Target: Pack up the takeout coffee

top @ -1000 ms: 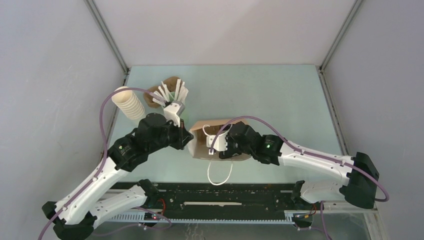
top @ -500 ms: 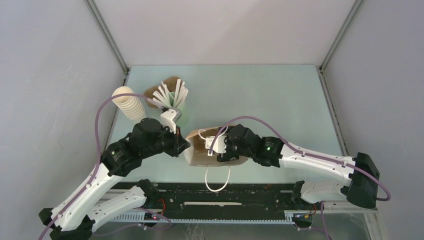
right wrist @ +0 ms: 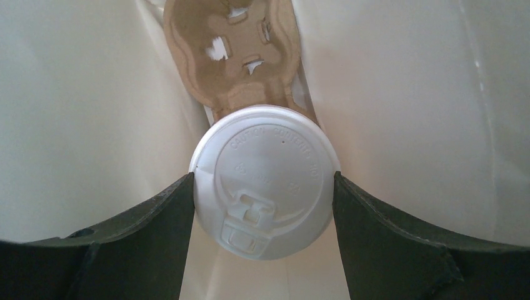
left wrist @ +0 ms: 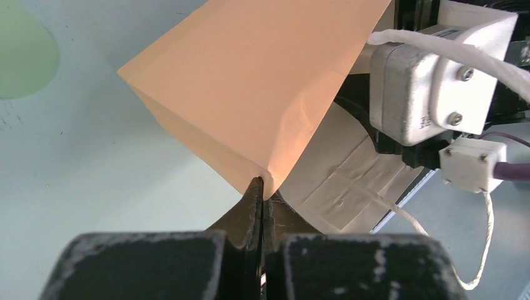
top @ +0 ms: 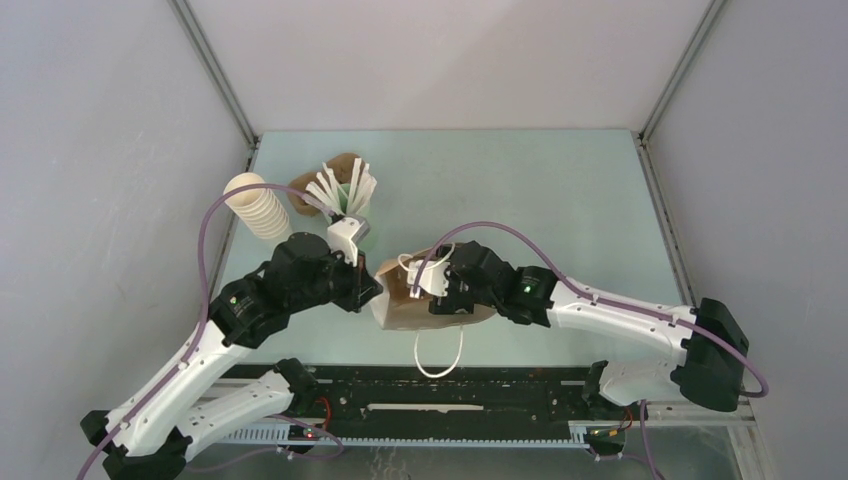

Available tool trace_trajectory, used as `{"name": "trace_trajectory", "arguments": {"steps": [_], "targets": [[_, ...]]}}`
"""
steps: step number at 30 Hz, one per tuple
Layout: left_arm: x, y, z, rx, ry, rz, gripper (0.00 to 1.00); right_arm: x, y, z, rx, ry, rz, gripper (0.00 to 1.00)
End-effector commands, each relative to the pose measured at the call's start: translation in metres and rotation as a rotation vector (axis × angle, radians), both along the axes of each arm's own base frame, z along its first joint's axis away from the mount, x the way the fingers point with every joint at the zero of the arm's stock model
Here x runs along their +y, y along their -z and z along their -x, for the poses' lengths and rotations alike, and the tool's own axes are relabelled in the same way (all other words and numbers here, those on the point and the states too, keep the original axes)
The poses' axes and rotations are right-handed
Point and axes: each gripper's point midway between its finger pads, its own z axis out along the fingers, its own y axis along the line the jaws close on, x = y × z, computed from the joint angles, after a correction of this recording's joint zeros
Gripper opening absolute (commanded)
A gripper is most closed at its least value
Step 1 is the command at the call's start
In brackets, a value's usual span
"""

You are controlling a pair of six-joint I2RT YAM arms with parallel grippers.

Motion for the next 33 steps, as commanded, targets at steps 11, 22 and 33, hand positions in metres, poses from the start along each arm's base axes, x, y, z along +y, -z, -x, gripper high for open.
{"name": "trace_trajectory", "arguments": {"steps": [11,22,33], "targets": [[0.019,0.016,0.010,0.056,-0.026,-0.082,0.00,-0.032,0.029,-0.001,0.060,0.024,0.182,0.69],[0.019,0.016,0.011,0.059,-0.016,-0.086,0.00,-0.018,0.007,0.015,0.134,0.008,0.083,0.99],[0.015,0.017,0.010,0.061,-0.005,-0.081,0.00,0.005,-0.023,0.020,0.121,-0.008,0.038,1.00]]}}
